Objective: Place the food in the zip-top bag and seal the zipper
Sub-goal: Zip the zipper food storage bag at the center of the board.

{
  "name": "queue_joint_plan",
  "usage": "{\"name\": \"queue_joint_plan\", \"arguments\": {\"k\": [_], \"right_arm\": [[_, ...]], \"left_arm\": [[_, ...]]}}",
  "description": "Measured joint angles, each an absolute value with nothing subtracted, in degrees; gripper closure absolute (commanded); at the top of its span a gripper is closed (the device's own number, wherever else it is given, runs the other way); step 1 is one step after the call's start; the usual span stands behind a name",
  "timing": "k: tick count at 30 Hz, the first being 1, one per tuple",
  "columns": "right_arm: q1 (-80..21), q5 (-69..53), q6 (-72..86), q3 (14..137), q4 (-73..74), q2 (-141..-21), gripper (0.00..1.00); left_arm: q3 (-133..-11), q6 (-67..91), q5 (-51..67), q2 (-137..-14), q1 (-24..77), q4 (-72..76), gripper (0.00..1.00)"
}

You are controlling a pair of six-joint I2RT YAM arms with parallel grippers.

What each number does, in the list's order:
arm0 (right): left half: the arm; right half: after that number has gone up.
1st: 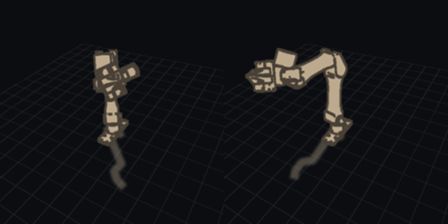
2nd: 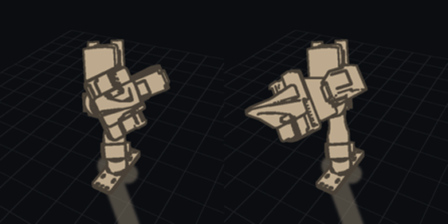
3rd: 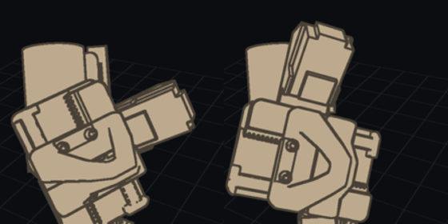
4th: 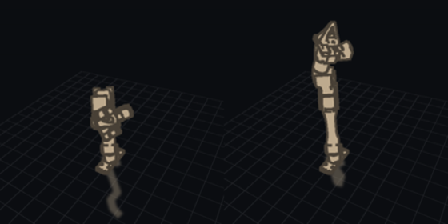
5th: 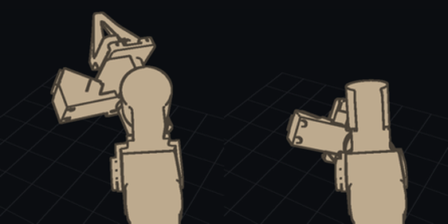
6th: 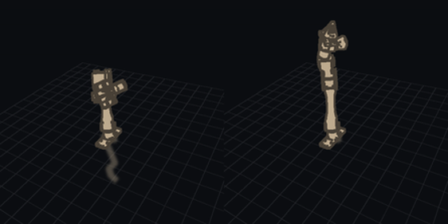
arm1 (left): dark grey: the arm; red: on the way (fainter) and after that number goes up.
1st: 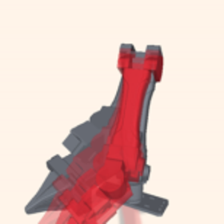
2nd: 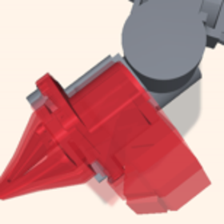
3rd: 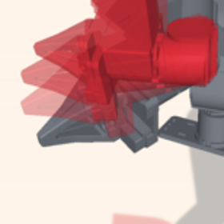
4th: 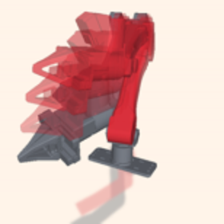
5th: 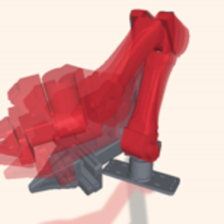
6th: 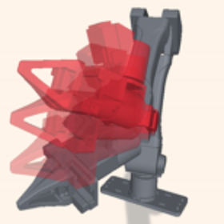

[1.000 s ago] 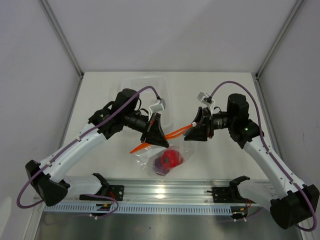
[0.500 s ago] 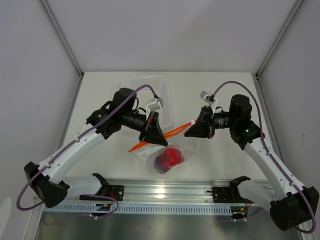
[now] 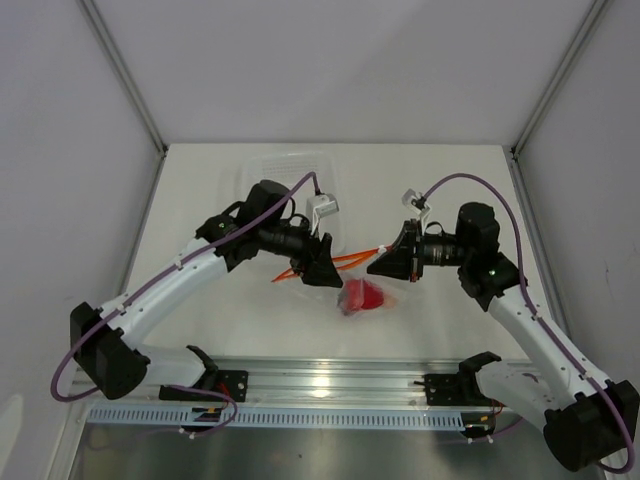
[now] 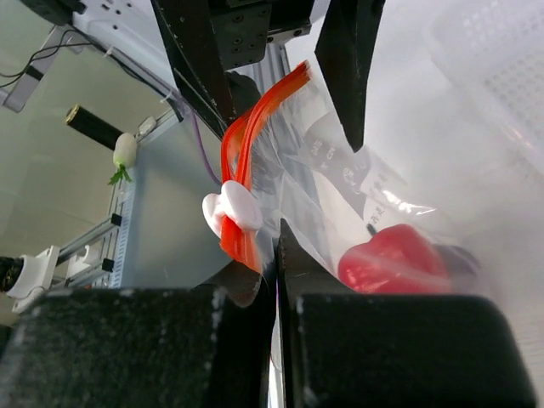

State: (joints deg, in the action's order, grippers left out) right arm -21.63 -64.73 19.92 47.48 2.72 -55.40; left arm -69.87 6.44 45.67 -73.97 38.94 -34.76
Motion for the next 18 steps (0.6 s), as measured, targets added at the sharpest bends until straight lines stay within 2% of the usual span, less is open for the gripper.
{"name": "queue_joint_plan", "arguments": {"k": [5,10,13,18], "right_arm": [[-22.81,-60.01,19.97,45.54,5.34,-55.16,1.00],[-25.28,-55.86,20.99,45.54,6.63,-54.63,1.00],[-27.55,-53.67,21.67,45.54,7.14,-54.59,1.00],[-30.76,-51.16,22.35,45.54,8.47,-54.59,1.00]], "left_arm": [[-66.76,8.67,39.77,-73.21,38.92,-31.59,0.20],[-64.01,11.53,36.75,-65.60,38.96,-24.08,0.18],[-65.06,11.84,36.21,-62.50,39.59,-20.12,0.18],[-70.15,11.42,35.14,-64.62,42.59,-18.26,0.19]]}}
